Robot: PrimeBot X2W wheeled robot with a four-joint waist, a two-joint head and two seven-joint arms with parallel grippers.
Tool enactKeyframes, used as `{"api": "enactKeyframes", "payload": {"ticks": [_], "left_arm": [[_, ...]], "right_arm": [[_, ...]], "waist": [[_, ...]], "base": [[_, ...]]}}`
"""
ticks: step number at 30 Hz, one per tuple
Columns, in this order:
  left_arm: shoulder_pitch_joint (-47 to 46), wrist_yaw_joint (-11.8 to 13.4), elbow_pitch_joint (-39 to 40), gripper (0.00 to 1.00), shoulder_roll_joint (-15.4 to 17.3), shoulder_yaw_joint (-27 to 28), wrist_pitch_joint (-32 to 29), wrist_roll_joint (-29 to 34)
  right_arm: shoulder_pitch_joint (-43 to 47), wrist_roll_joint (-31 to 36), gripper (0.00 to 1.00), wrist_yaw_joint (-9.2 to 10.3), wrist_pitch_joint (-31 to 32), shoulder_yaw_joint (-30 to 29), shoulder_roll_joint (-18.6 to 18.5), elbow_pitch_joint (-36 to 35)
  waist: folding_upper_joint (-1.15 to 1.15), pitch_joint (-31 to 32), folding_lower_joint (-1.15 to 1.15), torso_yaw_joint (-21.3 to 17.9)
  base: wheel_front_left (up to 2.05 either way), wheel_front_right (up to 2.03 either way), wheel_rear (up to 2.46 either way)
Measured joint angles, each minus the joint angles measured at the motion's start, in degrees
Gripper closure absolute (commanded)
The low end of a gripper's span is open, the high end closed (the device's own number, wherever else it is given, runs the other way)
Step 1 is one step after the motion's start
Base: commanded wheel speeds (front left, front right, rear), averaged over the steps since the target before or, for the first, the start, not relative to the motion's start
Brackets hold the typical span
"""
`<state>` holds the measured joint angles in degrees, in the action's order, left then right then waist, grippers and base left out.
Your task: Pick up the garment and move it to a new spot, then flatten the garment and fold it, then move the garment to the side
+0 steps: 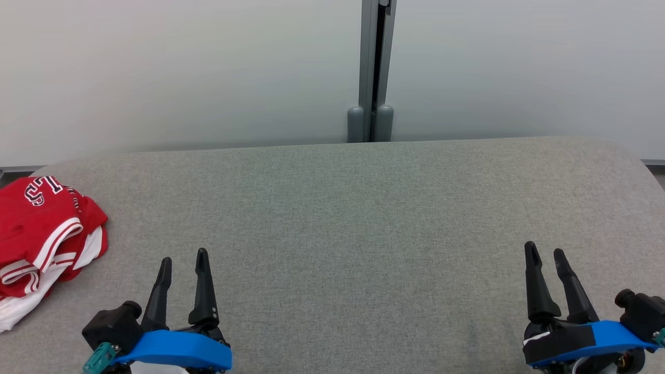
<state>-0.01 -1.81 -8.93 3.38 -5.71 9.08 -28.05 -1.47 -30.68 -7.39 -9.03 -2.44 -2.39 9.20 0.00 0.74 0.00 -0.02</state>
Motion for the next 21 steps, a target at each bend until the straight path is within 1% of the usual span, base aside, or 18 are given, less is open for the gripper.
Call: {"api": "enactKeyframes", "payload": {"ticks": [6,12,18,21], "left_arm": [[0.2,0.4,-1.0,0.0,0.0,-0.6,0.7,3.0],[0.4,1.3,-2.7,0.0,0.0,-0.8,1.6,5.4],[0.5,2.3,-3.6,0.0,0.1,-1.0,1.7,8.0],[0.5,2.4,-3.8,0.0,0.2,-1.3,1.7,9.1]], "right_arm": [[0.1,3.0,0.0,-0.01,-0.8,0.2,0.0,0.9],[0.5,6.2,0.0,-0.01,-1.5,0.4,-0.1,2.3],[0.5,9.6,0.0,-0.01,-1.1,0.4,-0.1,2.9],[0.5,10.9,0.0,-0.01,-0.4,0.4,-0.1,3.2]], "waist": [[0.0,0.3,0.0,0.1],[0.0,0.4,0.0,0.2],[0.0,0.5,0.0,0.2],[0.0,0.6,0.0,0.3]], "base": [[0.0,0.0,0.0],[0.0,0.0,0.0],[0.0,0.0,0.0],[0.0,0.0,0.0]]}}
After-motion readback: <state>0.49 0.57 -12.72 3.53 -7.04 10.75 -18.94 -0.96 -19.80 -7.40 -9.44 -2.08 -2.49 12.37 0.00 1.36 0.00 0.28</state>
